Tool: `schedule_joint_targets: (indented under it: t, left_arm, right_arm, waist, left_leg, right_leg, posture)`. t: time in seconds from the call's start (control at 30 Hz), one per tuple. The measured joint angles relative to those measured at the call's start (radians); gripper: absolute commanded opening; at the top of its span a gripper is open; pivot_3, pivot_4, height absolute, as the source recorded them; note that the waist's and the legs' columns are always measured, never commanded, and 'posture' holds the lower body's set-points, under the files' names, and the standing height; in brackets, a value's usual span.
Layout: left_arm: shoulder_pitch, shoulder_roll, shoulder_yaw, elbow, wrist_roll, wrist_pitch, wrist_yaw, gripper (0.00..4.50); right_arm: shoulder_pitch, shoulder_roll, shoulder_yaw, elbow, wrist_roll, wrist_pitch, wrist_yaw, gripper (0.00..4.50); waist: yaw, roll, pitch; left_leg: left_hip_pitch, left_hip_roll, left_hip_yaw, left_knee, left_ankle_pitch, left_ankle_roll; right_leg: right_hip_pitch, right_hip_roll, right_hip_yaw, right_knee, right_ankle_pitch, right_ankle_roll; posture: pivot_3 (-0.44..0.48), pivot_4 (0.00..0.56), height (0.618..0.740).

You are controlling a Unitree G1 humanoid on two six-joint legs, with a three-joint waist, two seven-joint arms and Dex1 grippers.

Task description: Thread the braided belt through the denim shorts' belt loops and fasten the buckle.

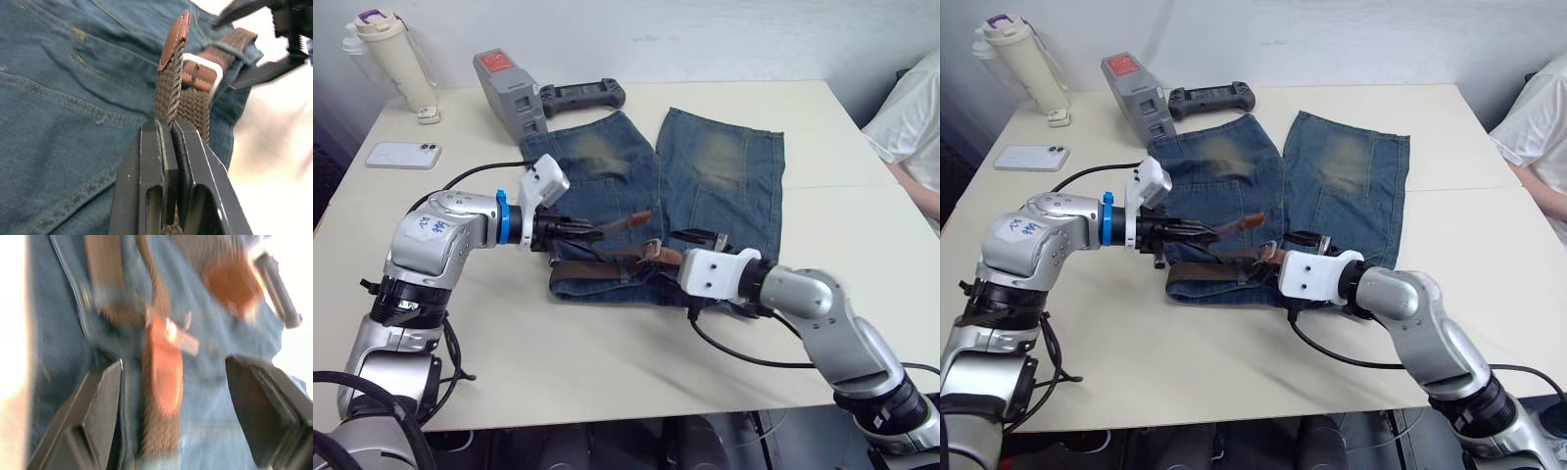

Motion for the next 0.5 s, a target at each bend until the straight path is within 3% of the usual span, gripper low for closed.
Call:
schedule_joint_targets:
  t: [0.23, 0.33, 0.5]
  left_arm:
    - [-0.030, -0.056, 0.105, 0.000, -0.079, 0.112, 0.069, 0.00]
    - [-0.029, -0.064, 0.118, -0.003, -0.099, 0.138, 0.090, 0.00]
    - [-0.026, -0.071, 0.133, -0.026, -0.126, 0.161, 0.119, 0.00]
  right_arm:
    - [-0.003, 0.031, -0.065, -0.010, 0.137, 0.140, 0.020, 3.56]
    - [-0.010, 0.031, -0.083, -0.006, 0.163, 0.198, 0.018, 2.73]
    - [-0.026, 0.083, -0.114, 0.054, 0.230, 0.273, -0.004, 0.30]
  waist:
    - [-0.002, 0.000, 0.000]
    - [-0.002, 0.000, 0.000]
    - [-0.003, -0.001, 0.000]
  left_leg:
    - [0.000, 0.000, 0.000, -0.001, 0.000, 0.000]
    - [0.000, 0.000, 0.000, 0.000, 0.000, 0.000]
    - [0.000, 0.000, 0.000, 0.000, 0.000, 0.000]
  right_leg:
    - [0.000, 0.000, 0.000, 0.001, 0.000, 0.000]
    - [0.000, 0.000, 0.001, 0.001, 0.000, 0.000]
    - [0.000, 0.000, 0.001, 0.001, 0.000, 0.000]
  posture:
    - [0.000, 0.150, 0.740]
    - [0.000, 0.150, 0.740]
    - [0.000, 0.150, 0.740]
